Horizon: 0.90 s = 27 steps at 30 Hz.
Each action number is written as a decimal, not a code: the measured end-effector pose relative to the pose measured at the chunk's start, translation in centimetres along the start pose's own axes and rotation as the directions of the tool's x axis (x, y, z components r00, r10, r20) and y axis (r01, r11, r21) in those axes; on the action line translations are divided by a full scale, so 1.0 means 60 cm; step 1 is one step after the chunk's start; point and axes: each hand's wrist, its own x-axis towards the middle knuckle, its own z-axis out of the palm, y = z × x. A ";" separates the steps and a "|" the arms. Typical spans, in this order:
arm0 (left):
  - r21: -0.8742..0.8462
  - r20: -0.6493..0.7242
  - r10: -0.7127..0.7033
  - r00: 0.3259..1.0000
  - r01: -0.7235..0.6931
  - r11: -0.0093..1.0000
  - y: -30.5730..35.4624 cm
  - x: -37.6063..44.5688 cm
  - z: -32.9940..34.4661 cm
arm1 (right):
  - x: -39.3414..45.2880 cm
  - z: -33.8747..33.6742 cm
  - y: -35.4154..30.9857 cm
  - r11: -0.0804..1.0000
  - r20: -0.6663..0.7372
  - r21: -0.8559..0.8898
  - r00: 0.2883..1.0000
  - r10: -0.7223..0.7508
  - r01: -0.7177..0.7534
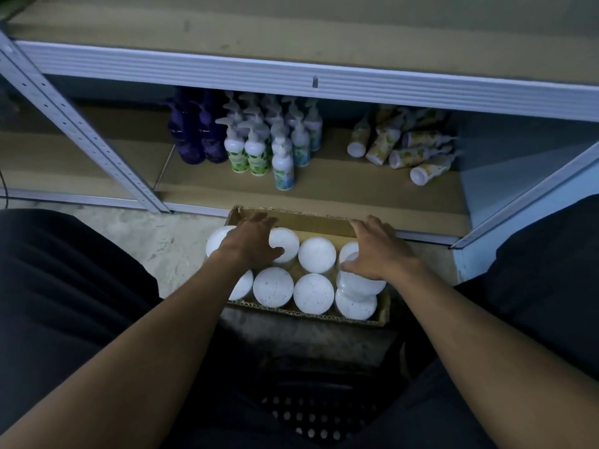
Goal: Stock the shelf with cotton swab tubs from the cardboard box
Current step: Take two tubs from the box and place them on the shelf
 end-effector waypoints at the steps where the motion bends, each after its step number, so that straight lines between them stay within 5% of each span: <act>1: 0.008 0.015 -0.019 1.000 0.019 1.000 -0.009 0.003 0.006 | 0.003 0.007 0.004 1.000 0.039 0.004 0.999 0.014 -0.014; 8: 0.129 0.089 -0.208 0.974 0.196 0.972 -0.043 0.001 0.036 | 0.014 0.057 0.013 0.995 0.181 -0.057 0.979 0.095 -0.086; 15: 0.061 0.067 -0.297 0.952 0.293 0.954 -0.062 0.003 0.054 | 0.024 0.077 0.014 0.994 0.207 -0.066 0.974 0.094 -0.082; 27: 0.019 0.028 -0.245 0.969 0.244 0.970 -0.037 0.009 0.038 | 0.032 0.079 0.006 0.994 0.172 0.006 0.980 0.102 -0.105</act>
